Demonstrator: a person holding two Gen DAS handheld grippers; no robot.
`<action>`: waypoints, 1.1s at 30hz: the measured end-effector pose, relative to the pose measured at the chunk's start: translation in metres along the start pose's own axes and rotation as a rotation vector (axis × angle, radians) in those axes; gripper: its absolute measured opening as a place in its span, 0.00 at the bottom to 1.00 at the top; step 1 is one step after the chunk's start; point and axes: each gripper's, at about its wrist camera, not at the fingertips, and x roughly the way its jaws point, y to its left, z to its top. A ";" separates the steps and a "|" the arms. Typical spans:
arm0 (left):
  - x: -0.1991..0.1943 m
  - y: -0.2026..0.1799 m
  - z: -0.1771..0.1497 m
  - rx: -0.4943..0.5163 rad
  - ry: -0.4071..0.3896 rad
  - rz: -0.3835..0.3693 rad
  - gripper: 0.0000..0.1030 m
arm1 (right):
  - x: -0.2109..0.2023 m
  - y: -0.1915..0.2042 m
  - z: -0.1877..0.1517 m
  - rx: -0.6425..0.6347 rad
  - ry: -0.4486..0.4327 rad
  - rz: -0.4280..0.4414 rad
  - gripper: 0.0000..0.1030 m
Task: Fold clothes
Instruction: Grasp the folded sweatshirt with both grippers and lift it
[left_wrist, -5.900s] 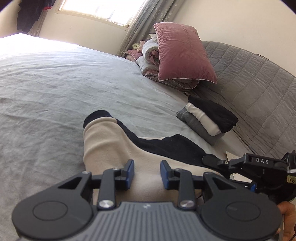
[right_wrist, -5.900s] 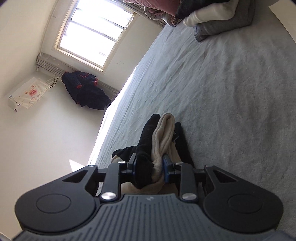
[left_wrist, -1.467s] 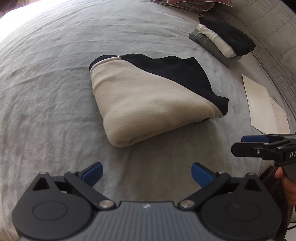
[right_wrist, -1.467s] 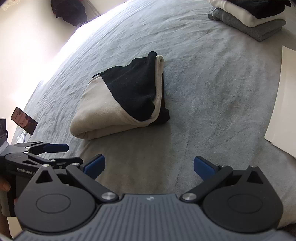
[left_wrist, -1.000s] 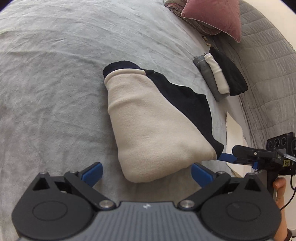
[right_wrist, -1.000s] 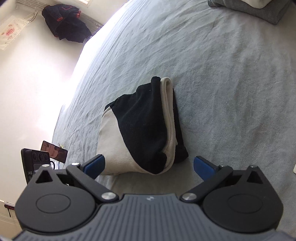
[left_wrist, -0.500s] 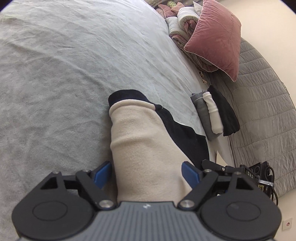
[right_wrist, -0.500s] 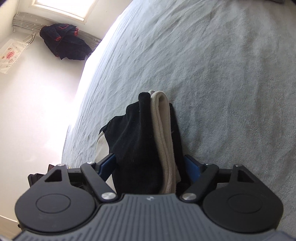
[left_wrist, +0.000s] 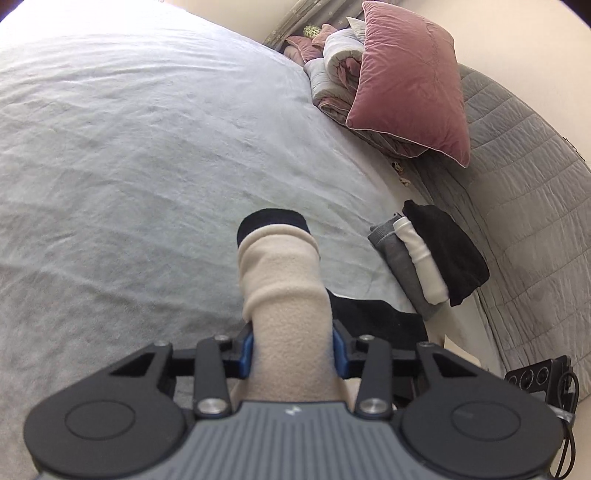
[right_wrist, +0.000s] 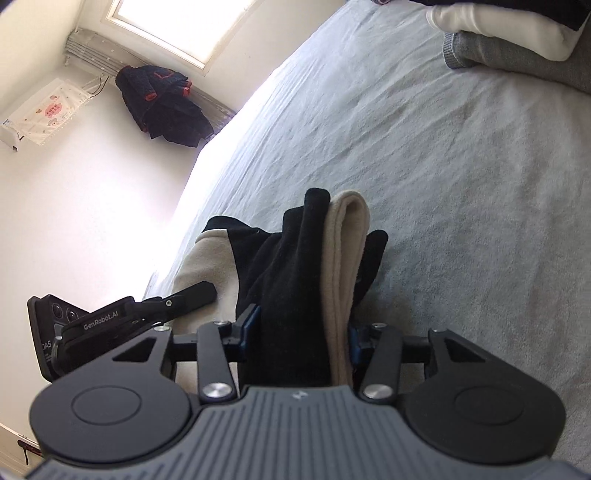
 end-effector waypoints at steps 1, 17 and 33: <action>0.003 -0.008 0.008 0.017 -0.005 0.004 0.39 | -0.004 0.002 0.006 0.001 -0.025 0.002 0.49; 0.093 -0.183 0.128 0.364 -0.085 -0.144 0.36 | -0.068 0.004 0.095 -0.148 -0.604 -0.161 0.48; 0.224 -0.303 0.147 0.715 -0.010 -0.282 0.36 | -0.072 -0.041 0.126 -0.183 -0.901 -0.500 0.48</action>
